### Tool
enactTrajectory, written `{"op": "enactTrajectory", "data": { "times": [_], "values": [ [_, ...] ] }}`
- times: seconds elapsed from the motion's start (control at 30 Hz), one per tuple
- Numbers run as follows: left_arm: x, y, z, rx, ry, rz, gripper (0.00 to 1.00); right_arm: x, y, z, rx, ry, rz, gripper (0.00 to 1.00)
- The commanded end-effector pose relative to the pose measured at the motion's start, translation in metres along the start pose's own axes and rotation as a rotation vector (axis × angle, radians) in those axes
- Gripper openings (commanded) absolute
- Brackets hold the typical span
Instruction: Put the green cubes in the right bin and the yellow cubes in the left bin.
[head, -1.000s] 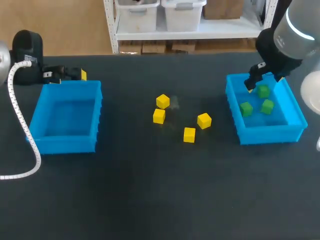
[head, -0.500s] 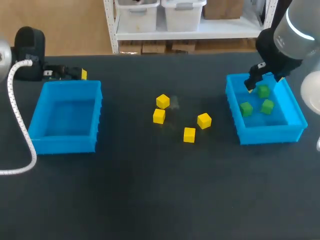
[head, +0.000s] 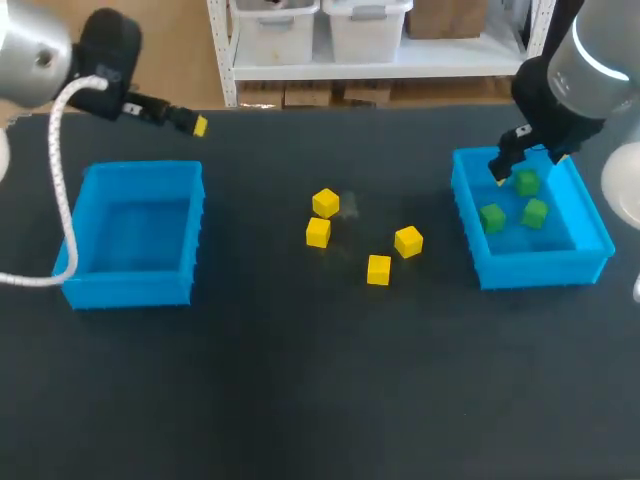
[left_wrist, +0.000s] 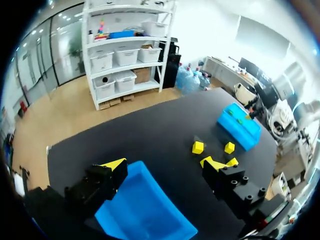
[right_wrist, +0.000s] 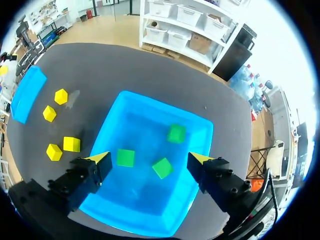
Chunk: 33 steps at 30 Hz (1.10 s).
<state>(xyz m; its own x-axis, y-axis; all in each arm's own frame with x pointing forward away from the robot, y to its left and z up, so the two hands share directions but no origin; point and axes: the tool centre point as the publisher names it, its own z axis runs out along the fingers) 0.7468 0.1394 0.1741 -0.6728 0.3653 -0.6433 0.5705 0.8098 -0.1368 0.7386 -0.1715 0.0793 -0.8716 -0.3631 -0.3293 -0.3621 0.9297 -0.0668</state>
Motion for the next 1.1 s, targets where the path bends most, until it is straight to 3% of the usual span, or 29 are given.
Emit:
{"op": "enactTrajectory", "data": {
  "times": [0.03,0.47,0.63,0.83,1.1],
  "values": [
    [-0.023,-0.003,0.02,0.012,0.112,0.028,1.0,0.001,0.0,0.0,0.001,-0.003,0.001,1.0],
    [-0.04,-0.028,0.065,0.043,0.242,0.211,1.0,0.001,0.0,0.0,0.001,-0.003,0.001,1.0],
    [-0.044,-0.047,0.084,0.055,0.285,0.309,1.0,0.001,0.0,0.0,0.001,-0.003,0.001,1.0],
    [-0.039,-0.073,0.108,0.068,0.34,0.425,1.0,0.001,0.0,0.0,0.001,-0.003,0.001,1.0],
    [-0.023,-0.084,0.134,0.071,0.413,0.476,1.0,0.001,0.0,0.0,0.001,-0.003,0.001,1.0]
  ]
}}
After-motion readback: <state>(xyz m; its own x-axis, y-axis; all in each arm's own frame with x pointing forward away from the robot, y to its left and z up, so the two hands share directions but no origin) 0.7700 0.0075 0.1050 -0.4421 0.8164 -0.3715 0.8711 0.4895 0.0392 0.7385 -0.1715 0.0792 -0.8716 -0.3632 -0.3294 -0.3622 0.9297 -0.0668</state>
